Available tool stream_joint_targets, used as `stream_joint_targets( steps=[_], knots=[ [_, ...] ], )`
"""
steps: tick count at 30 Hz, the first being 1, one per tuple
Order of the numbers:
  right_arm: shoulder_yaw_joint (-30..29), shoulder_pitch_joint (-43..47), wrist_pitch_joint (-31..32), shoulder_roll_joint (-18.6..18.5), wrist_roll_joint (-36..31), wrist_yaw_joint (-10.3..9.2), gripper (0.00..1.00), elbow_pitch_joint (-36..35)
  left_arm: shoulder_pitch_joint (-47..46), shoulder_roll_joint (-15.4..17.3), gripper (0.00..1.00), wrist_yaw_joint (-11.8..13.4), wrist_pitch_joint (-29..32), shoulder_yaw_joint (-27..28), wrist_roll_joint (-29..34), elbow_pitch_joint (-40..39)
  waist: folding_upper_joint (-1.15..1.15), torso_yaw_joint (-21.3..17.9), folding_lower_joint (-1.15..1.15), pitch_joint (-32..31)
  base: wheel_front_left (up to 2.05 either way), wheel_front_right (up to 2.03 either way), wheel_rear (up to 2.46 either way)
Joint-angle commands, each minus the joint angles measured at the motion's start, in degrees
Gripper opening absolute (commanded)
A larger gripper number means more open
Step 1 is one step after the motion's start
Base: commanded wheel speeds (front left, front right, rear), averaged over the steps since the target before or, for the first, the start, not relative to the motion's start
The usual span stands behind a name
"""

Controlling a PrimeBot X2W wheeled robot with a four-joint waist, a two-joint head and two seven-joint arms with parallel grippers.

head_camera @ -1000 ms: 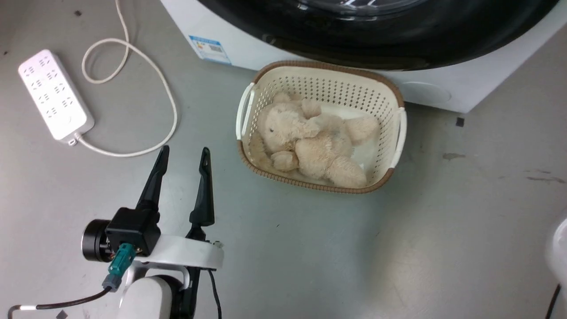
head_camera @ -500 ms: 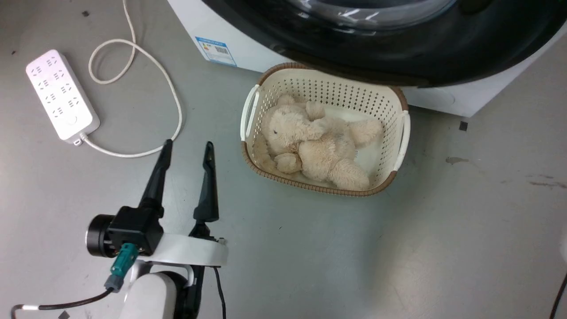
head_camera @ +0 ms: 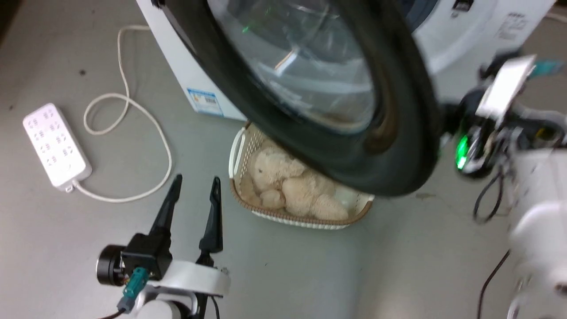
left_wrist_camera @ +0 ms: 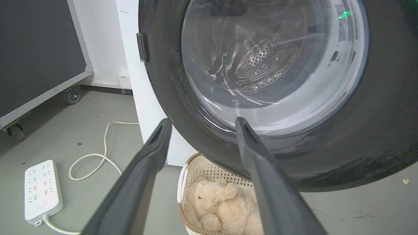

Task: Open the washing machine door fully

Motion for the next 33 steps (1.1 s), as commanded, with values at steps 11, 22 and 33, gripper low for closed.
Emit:
stream_joint_targets(
  steps=[11, 22, 33],
  knots=[
    [26.2, 19.0, -5.6, 0.0, 24.0, 0.05, 0.00, -8.5, 5.3, 0.1, 1.00, -2.3, -0.3, -0.6, 0.6, 2.5, 0.00, -0.7, 0.01, -6.0, 0.00, 0.00, 0.00],
    [42.7, 26.0, -16.1, 0.0, 33.2, 0.05, 0.16, -16.9, 6.9, 0.1, 1.00, -4.2, -0.3, -1.1, -0.6, 4.3, 0.00, -0.6, 0.01, -7.7, 0.00, 0.00, 0.00],
    [38.8, 32.6, -43.3, -9.7, 14.7, 0.05, 1.00, -32.8, 7.8, 0.1, 1.00, -4.3, -0.3, 2.0, -2.2, 3.8, 0.00, -2.7, 0.01, -12.9, 0.00, 0.00, 0.00]
  ],
)
